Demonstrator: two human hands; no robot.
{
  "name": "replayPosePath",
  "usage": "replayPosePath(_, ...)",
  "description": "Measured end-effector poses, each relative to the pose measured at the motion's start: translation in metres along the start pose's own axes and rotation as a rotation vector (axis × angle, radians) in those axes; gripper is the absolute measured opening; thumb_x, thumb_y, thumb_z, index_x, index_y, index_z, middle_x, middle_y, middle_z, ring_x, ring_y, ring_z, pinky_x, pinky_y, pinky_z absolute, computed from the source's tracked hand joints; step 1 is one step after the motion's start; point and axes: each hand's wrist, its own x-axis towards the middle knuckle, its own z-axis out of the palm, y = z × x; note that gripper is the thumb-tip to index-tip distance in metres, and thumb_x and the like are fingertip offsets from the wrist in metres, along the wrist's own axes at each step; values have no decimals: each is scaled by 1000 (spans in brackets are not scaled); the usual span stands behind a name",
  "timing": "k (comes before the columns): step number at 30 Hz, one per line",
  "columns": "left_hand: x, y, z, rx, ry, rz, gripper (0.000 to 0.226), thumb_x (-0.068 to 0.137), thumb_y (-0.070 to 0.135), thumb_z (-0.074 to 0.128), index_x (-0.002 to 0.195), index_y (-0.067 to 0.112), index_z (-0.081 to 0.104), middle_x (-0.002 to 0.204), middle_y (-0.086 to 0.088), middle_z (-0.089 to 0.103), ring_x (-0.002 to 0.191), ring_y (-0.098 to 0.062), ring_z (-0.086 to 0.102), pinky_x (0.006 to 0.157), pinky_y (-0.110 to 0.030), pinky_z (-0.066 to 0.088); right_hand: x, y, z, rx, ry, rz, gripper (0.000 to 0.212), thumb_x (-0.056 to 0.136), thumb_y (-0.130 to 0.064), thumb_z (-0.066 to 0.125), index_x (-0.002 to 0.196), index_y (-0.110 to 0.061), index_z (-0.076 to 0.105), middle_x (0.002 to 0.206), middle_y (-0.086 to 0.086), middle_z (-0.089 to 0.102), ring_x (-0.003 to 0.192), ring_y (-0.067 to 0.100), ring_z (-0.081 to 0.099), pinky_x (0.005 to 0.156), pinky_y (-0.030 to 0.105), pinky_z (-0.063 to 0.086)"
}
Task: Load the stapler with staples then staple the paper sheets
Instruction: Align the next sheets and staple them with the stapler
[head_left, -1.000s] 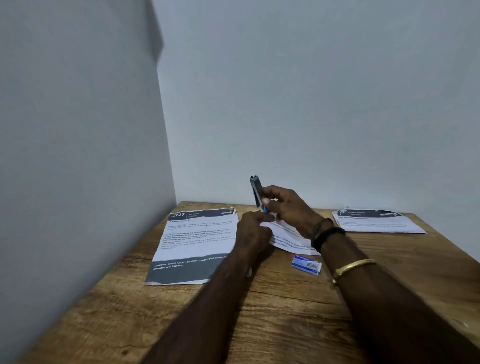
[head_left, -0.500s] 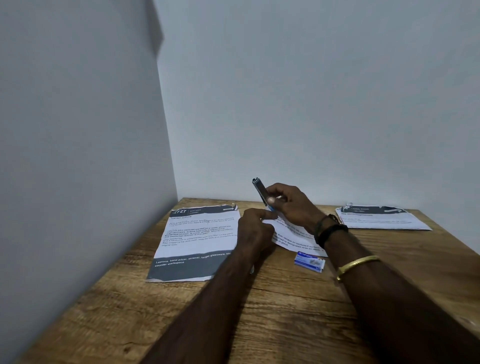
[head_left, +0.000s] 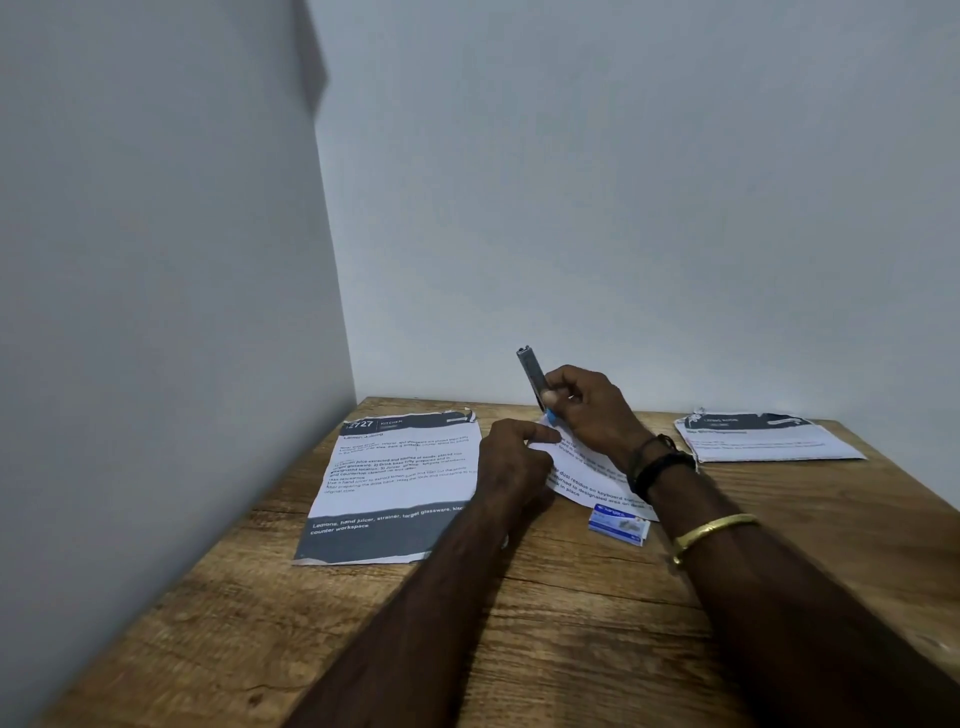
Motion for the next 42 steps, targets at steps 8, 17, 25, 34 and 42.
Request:
replayPosePath(8,4,-2,1,-35,17,-37,30,91,0,65,117,14,73,131,-10,69,100,-22,75,71,-26,65,-5,-2,-3,331,-8,40,22,99,-11,60,119,-5,68,109,11,69,96,17,63,68,12,55)
replayPosePath(17,10,-4,-9,-123,262,79,40,80,2,64,117,10,75,125,-11,72,109,-25,70,94,-46,60,-22,-2,-35,276,-110,120,17,98,-14,63,113,-13,70,96,3,69,77,2,60,59,18,47)
replayPosePath(25,15,-6,-13,-317,368,96,45,82,4,65,127,4,67,130,-16,66,108,-35,71,92,-51,60,-56,15,-61,-129,-368,102,14,90,-14,74,105,-14,73,93,1,68,89,13,60,80,22,47)
replayPosePath(34,8,-1,-10,-453,323,82,44,87,-7,65,131,0,64,132,-18,62,89,-25,74,73,-43,66,-66,23,-46,-511,-376,58,14,85,-27,75,99,-28,74,107,-6,71,99,13,61,87,32,52)
replayPosePath(42,9,3,-11,-580,281,17,42,88,-8,68,129,0,64,134,-20,60,104,-35,71,66,-28,65,-64,23,-60,11,122,217,15,90,-30,68,101,-24,60,80,2,77,71,23,75,64,28,55)
